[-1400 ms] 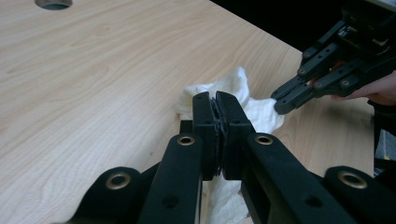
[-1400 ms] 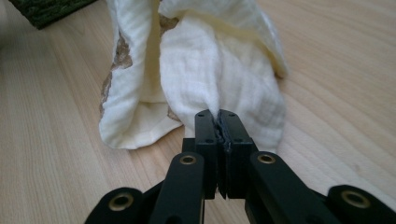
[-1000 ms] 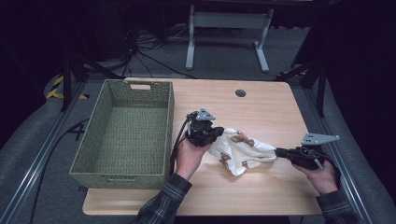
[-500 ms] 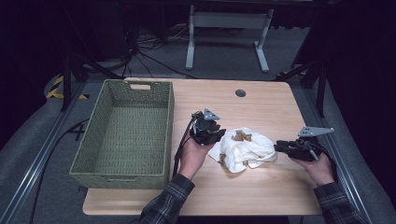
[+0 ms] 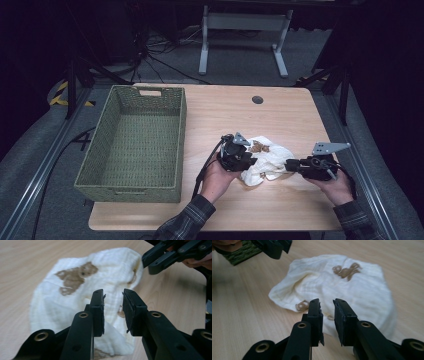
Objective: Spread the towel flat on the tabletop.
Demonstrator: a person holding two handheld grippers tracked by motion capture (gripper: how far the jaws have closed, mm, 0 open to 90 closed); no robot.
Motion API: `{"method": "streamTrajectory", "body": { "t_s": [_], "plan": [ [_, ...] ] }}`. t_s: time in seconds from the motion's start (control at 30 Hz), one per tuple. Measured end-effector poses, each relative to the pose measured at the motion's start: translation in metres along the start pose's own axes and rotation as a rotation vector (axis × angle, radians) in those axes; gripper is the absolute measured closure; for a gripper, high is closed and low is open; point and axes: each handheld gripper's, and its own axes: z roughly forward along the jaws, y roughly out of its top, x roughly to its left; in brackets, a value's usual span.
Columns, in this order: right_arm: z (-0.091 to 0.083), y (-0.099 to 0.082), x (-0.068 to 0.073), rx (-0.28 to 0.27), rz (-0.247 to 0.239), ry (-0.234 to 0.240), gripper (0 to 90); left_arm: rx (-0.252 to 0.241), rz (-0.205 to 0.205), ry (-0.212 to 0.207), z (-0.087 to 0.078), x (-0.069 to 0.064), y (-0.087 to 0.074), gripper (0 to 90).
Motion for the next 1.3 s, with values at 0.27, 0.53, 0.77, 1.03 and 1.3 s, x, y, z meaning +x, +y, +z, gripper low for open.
{"method": "streamTrajectory", "body": {
  "t_s": [0.27, 0.53, 0.77, 1.03, 1.3],
  "plan": [
    [0.03, -0.004, 0.017, 0.099, -0.056, 0.048, 75.9, 0.111, 0.075, -0.034, 0.037, -0.021, -0.01, 70.7],
    [0.046, -0.007, 0.018, 0.146, -0.094, 0.031, 74.0, 0.169, 0.115, 0.008, 0.057, -0.023, -0.016, 67.8],
    [0.053, -0.008, 0.018, 0.153, -0.106, 0.03, 70.8, 0.213, 0.127, 0.03, 0.061, -0.021, -0.018, 73.9],
    [0.055, -0.009, 0.019, 0.164, -0.129, -0.016, 85.4, 0.212, 0.111, 0.019, 0.06, -0.018, -0.018, 87.4],
    [0.038, -0.005, 0.014, 0.103, -0.103, -0.014, 86.7, 0.109, 0.094, -0.005, 0.032, -0.016, -0.008, 87.7]
  ]
}}
